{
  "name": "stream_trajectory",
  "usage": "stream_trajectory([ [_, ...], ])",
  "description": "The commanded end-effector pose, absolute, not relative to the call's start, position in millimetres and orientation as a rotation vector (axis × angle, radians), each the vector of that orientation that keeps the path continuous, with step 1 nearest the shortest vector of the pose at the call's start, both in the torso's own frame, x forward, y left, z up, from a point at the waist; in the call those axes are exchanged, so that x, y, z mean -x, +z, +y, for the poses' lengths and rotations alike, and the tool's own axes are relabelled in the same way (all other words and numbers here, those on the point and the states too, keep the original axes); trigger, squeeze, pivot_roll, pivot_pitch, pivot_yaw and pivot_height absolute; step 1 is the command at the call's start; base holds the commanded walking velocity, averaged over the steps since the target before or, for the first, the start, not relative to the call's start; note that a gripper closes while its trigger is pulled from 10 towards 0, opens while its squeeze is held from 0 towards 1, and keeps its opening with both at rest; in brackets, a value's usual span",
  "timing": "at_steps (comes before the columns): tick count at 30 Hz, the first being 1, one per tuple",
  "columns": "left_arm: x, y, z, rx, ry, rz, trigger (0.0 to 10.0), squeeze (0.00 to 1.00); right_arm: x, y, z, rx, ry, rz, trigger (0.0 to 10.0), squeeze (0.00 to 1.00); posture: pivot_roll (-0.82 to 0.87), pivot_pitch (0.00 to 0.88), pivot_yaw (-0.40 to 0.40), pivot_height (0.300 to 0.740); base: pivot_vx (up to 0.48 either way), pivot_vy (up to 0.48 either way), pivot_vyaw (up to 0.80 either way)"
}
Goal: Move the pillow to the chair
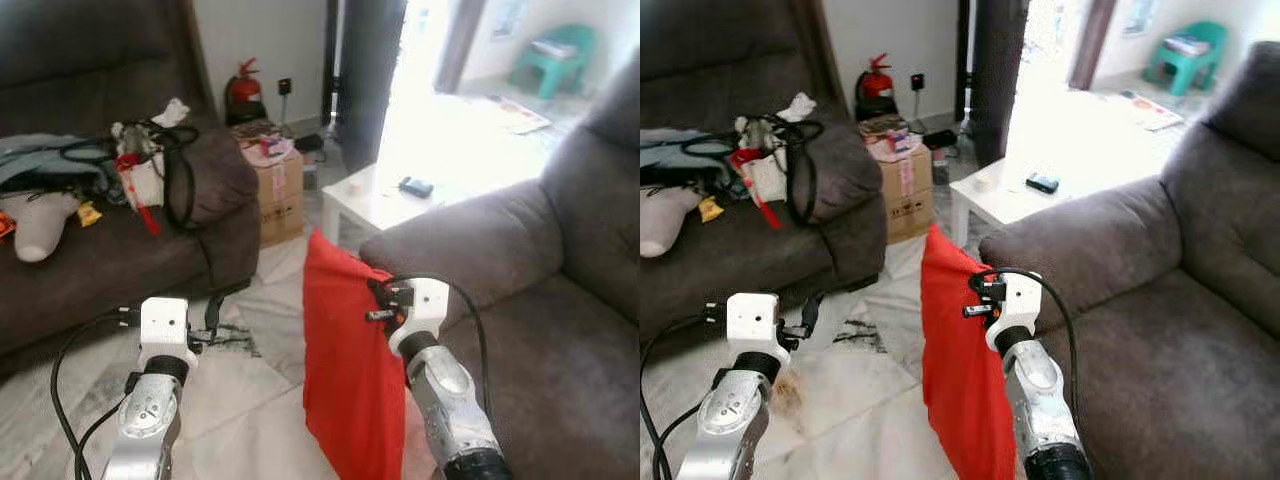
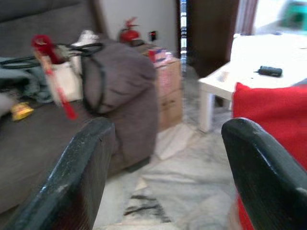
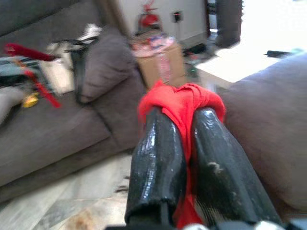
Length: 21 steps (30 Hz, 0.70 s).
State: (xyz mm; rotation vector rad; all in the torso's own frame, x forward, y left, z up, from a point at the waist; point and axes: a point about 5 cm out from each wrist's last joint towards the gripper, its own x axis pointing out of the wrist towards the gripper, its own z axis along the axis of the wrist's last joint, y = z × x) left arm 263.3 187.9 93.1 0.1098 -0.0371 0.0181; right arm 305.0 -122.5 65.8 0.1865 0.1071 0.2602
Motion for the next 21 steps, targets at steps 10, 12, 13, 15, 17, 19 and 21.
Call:
stream_trajectory([
  [10,-262.4,90.6,190.3,-0.103,0.034,-0.027,10.0,0.0,-318.7,93.9,-121.1,-0.182,0.268,-0.025,10.0,0.0,0.09,0.013,-0.017,0.74,0.0,0.393,0.0],
  [12,-262.4,90.4,190.1,-0.102,0.034,-0.027,10.0,0.0,-319.4,93.5,-122.6,-0.178,0.262,-0.021,10.0,0.0,0.09,0.013,-0.017,0.74,0.0,0.392,0.0],
  [13,-262.4,90.4,190.1,-0.102,0.034,-0.027,10.0,0.0,-319.7,93.3,-123.1,-0.177,0.258,-0.02,10.0,0.0,0.09,0.013,-0.017,0.74,0.0,0.394,0.0],
  [15,-262.4,90.1,190.0,-0.101,0.035,-0.026,10.0,0.0,-320.2,92.5,-124.6,-0.174,0.252,-0.014,10.0,0.0,0.09,0.01,-0.016,0.74,0.0,0.394,0.0],
  [17,-262.7,90.0,190.0,-0.103,0.034,-0.026,10.0,0.0,-321.1,91.7,-126.6,-0.181,0.242,-0.008,10.0,0.0,0.09,0.008,-0.017,0.74,0.0,0.394,0.0],
  [19,-262.8,90.3,190.1,-0.105,0.035,-0.03,10.0,0.0,-321.5,91.8,-126.9,-0.179,0.239,-0.008,10.0,0.0,0.09,0.008,-0.017,0.74,0.0,0.197,0.0],
  [21,-262.6,90.2,188.9,-0.112,0.027,-0.034,10.0,0.0,-321.8,91.4,-126.8,-0.178,0.239,-0.007,10.0,0.0,0.09,0.0,-0.018,0.74,0.0,0.0,0.0],
])
